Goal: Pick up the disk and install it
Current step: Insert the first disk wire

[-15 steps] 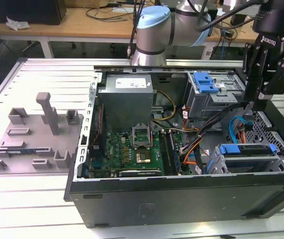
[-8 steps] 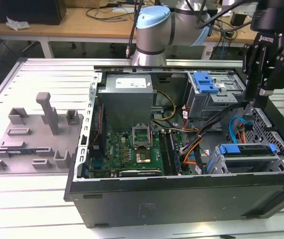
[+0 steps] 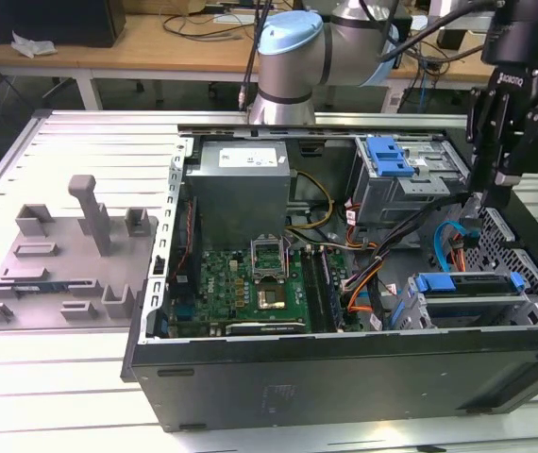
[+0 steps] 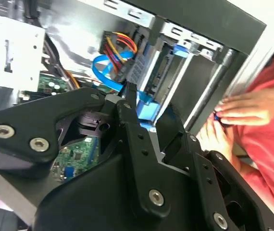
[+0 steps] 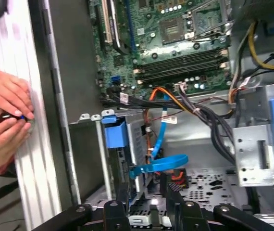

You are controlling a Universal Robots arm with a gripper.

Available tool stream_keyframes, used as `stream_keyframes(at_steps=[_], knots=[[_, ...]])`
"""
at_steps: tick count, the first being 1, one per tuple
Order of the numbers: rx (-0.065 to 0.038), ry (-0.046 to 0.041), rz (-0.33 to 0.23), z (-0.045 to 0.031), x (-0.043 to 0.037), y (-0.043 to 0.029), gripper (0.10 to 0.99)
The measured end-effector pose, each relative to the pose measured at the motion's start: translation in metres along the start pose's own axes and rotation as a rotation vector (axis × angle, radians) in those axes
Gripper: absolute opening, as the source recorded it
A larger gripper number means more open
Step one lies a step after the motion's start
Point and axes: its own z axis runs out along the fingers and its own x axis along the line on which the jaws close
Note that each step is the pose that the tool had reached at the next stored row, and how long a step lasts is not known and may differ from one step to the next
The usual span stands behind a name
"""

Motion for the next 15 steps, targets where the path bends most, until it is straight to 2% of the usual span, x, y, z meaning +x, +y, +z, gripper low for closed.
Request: stream_keyframes(at_steps=[1, 3, 5, 6, 7, 8, 13, 15], knots=[[0.003, 0.0209, 0.001, 0.0, -0.0014, 0.0, 0.439], [0.005, 0.0421, 0.0, 0.0001, -0.0061, -0.0006, 0.439], [0.006, 0.0592, 0.0, 0.0003, -0.0092, -0.0018, 0.439], [0.008, 0.0739, 0.0, 0.0005, -0.0114, -0.0027, 0.439], [0.008, 0.0789, 0.0, 0.0011, -0.013, -0.0033, 0.439], [0.008, 0.08, 0.0, 0.0023, -0.0141, -0.0041, 0.439], [0.002, 0.0815, 0.014, 0.0121, -0.0209, -0.005, 0.439], [0.001, 0.0816, 0.017, 0.0145, -0.0291, -0.0037, 0.439]])
